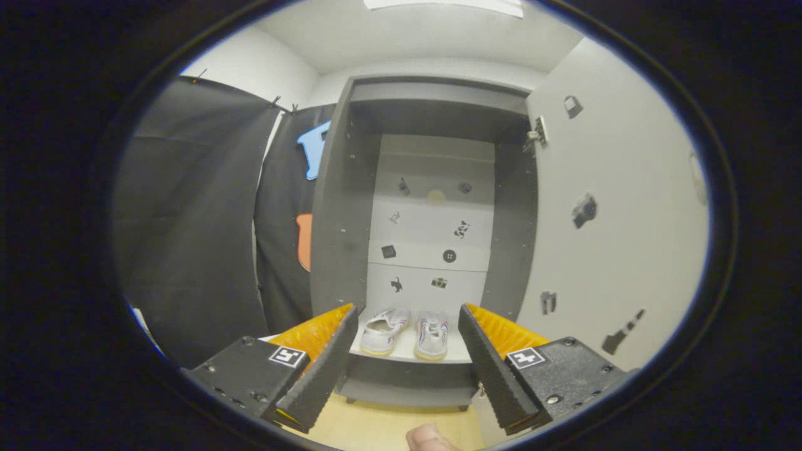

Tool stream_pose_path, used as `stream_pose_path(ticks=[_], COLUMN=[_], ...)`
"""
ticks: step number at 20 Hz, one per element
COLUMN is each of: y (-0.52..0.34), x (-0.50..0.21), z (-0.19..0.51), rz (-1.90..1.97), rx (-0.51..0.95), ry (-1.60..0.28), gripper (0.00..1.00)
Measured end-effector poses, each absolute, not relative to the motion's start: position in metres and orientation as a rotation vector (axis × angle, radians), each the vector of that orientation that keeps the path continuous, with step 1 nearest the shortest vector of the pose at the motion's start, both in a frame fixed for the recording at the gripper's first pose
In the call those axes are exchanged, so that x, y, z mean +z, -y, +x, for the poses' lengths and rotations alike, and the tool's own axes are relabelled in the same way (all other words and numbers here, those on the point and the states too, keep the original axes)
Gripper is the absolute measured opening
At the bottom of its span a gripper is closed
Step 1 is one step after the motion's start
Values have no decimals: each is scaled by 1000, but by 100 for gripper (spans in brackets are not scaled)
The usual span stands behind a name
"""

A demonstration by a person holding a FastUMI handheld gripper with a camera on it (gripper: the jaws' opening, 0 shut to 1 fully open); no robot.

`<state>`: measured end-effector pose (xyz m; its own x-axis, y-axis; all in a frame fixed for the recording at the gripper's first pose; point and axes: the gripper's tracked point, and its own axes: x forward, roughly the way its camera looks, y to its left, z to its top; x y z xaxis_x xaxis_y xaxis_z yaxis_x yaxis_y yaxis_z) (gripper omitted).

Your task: Open the shoe cabinet door, grab the shoes and put them into the shoe cabinet, then close the shoe cabinet door.

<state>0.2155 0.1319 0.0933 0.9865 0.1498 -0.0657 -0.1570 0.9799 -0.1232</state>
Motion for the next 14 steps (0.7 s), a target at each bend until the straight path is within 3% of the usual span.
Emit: stream_pose_path(ticks=[6, 14], y=[-83, 52], x=[129, 176], z=[69, -37], rz=[-180, -156], rx=[189, 132], ry=[-61, 55], gripper=[100, 100])
